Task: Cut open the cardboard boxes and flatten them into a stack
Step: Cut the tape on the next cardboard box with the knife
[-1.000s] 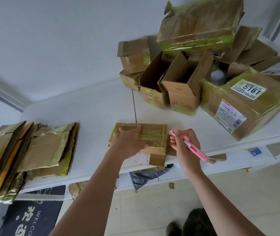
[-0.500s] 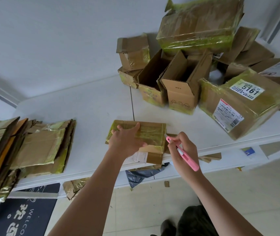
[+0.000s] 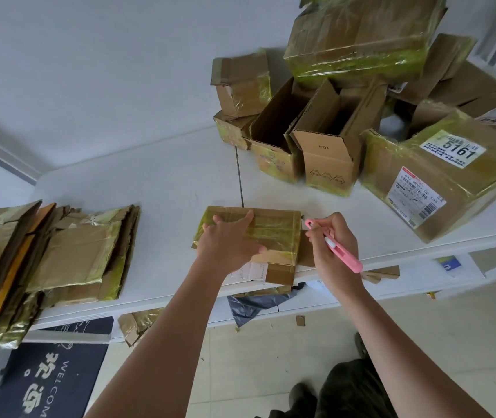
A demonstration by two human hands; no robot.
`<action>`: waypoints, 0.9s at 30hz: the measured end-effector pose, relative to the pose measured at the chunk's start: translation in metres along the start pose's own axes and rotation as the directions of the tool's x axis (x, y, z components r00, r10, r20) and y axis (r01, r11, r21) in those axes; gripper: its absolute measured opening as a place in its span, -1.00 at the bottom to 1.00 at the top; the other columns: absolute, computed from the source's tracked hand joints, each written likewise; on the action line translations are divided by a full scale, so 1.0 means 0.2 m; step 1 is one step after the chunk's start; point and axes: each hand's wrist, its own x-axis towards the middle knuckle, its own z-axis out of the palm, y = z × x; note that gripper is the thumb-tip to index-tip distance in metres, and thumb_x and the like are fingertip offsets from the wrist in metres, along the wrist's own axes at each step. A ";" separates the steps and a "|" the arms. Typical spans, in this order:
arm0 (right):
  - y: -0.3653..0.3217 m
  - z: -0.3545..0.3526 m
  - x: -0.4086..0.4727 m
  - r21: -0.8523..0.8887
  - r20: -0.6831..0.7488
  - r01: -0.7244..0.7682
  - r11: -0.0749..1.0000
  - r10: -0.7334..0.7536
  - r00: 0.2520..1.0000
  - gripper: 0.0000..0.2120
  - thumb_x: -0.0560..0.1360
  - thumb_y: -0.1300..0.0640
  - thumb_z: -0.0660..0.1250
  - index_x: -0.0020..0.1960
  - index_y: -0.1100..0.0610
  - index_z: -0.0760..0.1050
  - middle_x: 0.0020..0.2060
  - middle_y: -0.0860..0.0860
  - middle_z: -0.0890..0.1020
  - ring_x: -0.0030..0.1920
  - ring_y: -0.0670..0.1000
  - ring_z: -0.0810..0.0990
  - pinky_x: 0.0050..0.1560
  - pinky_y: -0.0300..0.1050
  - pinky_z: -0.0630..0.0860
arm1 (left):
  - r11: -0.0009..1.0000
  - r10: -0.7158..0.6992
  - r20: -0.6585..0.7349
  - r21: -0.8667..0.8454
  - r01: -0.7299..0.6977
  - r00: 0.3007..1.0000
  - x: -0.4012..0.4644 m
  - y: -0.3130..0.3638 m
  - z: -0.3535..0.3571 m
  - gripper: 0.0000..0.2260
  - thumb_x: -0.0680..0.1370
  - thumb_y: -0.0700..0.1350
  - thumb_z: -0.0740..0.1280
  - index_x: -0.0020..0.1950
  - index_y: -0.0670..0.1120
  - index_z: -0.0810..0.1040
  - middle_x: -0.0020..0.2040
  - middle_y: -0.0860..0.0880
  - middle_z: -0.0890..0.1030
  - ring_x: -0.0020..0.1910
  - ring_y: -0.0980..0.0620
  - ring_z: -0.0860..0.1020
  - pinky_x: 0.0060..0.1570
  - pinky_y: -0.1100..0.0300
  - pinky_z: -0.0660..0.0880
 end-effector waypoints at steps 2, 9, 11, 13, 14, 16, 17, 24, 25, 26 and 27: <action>0.00 0.00 0.01 -0.014 0.008 -0.008 1.000 0.009 1.000 -0.86 0.61 0.11 0.29 -0.12 0.10 0.41 -0.30 0.19 0.62 -0.27 0.29 0.60 -0.32 0.24 0.52 | 1.000 0.002 -0.006 -0.004 -0.002 1.000 0.00 0.00 0.00 -0.23 0.50 0.35 0.28 0.59 0.27 -0.05 0.55 -0.34 0.12 0.52 -0.37 0.13 0.42 -0.19 0.29; -0.05 -0.03 -0.11 -0.030 0.039 0.040 0.999 -0.039 0.998 -0.86 0.57 0.25 0.26 -0.15 0.25 0.40 -0.24 -0.09 0.64 -0.33 0.05 0.61 -0.40 -0.09 0.52 | 1.000 -0.012 -0.010 0.015 0.012 1.000 0.00 0.01 0.01 -0.23 0.50 0.36 0.26 0.59 0.28 -0.07 0.58 -0.31 0.07 0.53 -0.36 0.11 0.42 -0.18 0.30; -0.04 -0.04 -0.18 -0.018 0.073 0.078 0.997 -0.077 0.994 -0.88 0.56 0.30 0.27 -0.15 0.20 0.39 -0.26 -0.14 0.61 -0.39 -0.08 0.58 -0.48 -0.32 0.41 | 1.000 -0.012 -0.012 0.020 0.013 1.000 0.00 0.01 0.01 -0.23 0.49 0.37 0.26 0.59 0.28 -0.07 0.57 -0.31 0.08 0.53 -0.36 0.12 0.42 -0.18 0.30; -0.03 -0.05 -0.25 0.000 0.098 0.078 0.997 -0.078 0.992 -0.83 0.56 0.31 0.27 -0.15 0.12 0.37 -0.34 -0.14 0.56 -0.42 -0.18 0.54 -0.46 -0.43 0.34 | 1.000 -0.012 -0.013 0.023 0.012 1.000 0.01 0.01 0.01 -0.23 0.49 0.37 0.26 0.59 0.28 -0.06 0.57 -0.30 0.10 0.52 -0.36 0.14 0.41 -0.20 0.31; -0.02 -0.06 -0.28 0.013 0.103 0.075 0.997 -0.076 0.992 -0.84 0.58 0.25 0.27 -0.15 0.08 0.37 -0.35 -0.13 0.56 -0.42 -0.18 0.53 -0.45 -0.42 0.34 | 1.000 -0.011 -0.011 0.022 0.011 1.000 0.00 0.01 0.00 -0.23 0.49 0.36 0.27 0.59 0.28 -0.06 0.57 -0.30 0.10 0.52 -0.36 0.14 0.41 -0.20 0.31; -0.04 -0.08 -0.28 0.050 0.092 0.058 0.997 -0.063 0.994 -0.87 0.57 0.06 0.23 -0.14 0.05 0.37 -0.30 -0.12 0.60 -0.41 -0.05 0.56 -0.51 -0.20 0.43 | 1.000 -0.008 -0.012 0.017 0.008 1.000 0.00 0.01 0.00 -0.23 0.50 0.36 0.27 0.59 0.28 -0.06 0.57 -0.31 0.09 0.52 -0.36 0.13 0.41 -0.21 0.31; -0.05 -0.08 -0.26 0.065 0.074 0.047 0.997 -0.052 0.996 -0.83 0.56 0.01 0.21 -0.12 0.09 0.39 -0.26 -0.11 0.62 -0.38 0.06 0.58 -0.50 -0.06 0.48 | 1.000 -0.008 -0.012 0.016 0.008 1.000 0.00 0.01 0.00 -0.23 0.50 0.36 0.26 0.59 0.28 -0.06 0.57 -0.31 0.09 0.53 -0.36 0.13 0.41 -0.21 0.31; -0.04 -0.02 -0.03 0.030 0.025 -0.066 0.997 0.065 0.998 -0.89 0.62 0.21 0.26 -0.04 0.25 0.43 -0.26 0.15 0.63 -0.25 0.26 0.59 -0.24 0.30 0.53 | 0.999 -0.001 -0.028 0.044 0.002 1.000 -0.01 0.01 0.01 -0.24 0.50 0.38 0.22 0.59 0.27 -0.08 0.57 -0.33 0.08 0.53 -0.37 0.12 0.41 -0.19 0.31; -0.04 -0.02 -0.03 0.026 0.030 -0.083 0.996 0.082 0.996 -0.90 0.62 0.21 0.26 -0.05 0.24 0.43 -0.27 0.19 0.62 -0.24 0.27 0.59 -0.23 0.31 0.52 | 0.999 -0.003 -0.027 0.051 0.004 1.000 -0.01 0.01 0.01 -0.24 0.50 0.39 0.20 0.59 0.27 -0.09 0.57 -0.32 0.06 0.53 -0.37 0.11 0.42 -0.19 0.31; -0.04 -0.01 -0.03 0.024 0.036 -0.090 0.996 0.090 0.995 -0.90 0.62 0.22 0.26 -0.06 0.23 0.43 -0.27 0.20 0.62 -0.24 0.28 0.58 -0.22 0.30 0.52 | 0.998 -0.005 -0.026 0.054 0.007 1.000 -0.01 0.01 0.01 -0.24 0.50 0.39 0.20 0.59 0.27 -0.09 0.58 -0.32 0.06 0.54 -0.37 0.10 0.42 -0.19 0.31; -0.04 -0.01 -0.03 0.020 0.040 -0.090 0.996 0.089 0.995 -0.90 0.61 0.23 0.25 -0.07 0.22 0.42 -0.27 0.19 0.62 -0.24 0.28 0.58 -0.22 0.28 0.52 | 0.998 -0.006 -0.026 0.055 0.007 1.000 -0.01 0.01 0.01 -0.24 0.50 0.39 0.20 0.59 0.27 -0.09 0.58 -0.32 0.05 0.54 -0.37 0.10 0.41 -0.19 0.31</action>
